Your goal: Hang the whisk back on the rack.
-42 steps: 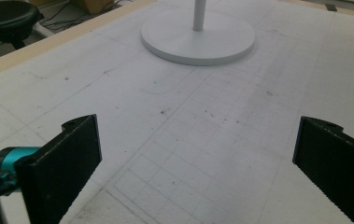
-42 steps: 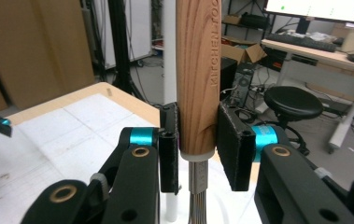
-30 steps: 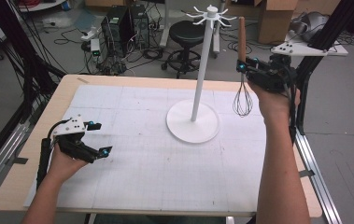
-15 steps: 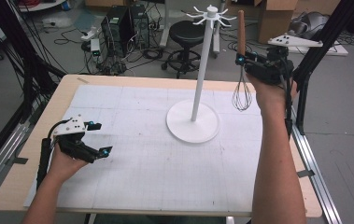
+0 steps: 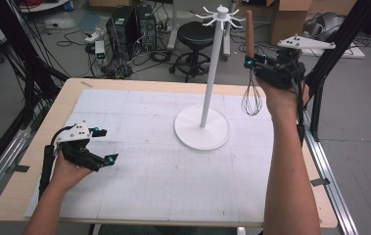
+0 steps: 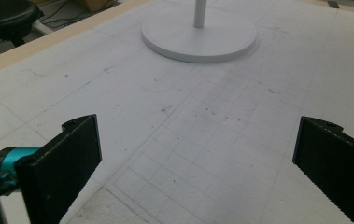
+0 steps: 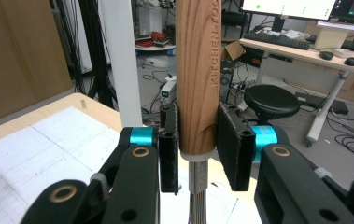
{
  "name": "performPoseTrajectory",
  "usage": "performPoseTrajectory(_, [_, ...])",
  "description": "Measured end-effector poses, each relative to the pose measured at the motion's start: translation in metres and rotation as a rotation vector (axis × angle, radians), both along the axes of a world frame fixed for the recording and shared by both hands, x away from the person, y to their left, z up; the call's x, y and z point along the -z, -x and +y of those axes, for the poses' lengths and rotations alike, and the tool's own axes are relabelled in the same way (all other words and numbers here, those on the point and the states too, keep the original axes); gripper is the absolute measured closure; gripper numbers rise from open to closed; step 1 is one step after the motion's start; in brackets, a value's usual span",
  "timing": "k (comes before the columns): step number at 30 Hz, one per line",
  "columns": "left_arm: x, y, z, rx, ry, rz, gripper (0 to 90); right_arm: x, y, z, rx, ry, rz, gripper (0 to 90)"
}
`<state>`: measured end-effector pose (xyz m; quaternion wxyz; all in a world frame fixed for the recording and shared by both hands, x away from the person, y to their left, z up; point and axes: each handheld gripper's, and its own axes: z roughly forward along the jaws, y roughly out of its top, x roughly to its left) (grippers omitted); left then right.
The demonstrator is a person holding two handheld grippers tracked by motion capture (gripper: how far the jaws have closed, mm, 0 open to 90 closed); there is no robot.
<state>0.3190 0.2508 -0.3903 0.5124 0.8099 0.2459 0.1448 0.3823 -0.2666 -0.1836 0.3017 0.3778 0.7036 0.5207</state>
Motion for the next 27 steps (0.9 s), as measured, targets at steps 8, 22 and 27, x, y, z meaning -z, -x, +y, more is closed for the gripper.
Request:
performPoseTrajectory(8, [0.000,0.000,0.000,-0.001,0.000,0.001,1.7,0.000,0.001,0.006,-0.015,0.013,-0.007,71.2])
performPoseTrajectory(22, [0.000,0.000,0.000,0.001,0.000,0.003,1.7,0.011,-0.002,0.014,-0.011,0.034,-0.005,70.9])
performPoseTrajectory(27, [0.000,0.000,0.000,0.000,0.001,0.002,1.7,0.012,-0.004,0.015,-0.016,0.046,-0.008,70.3])
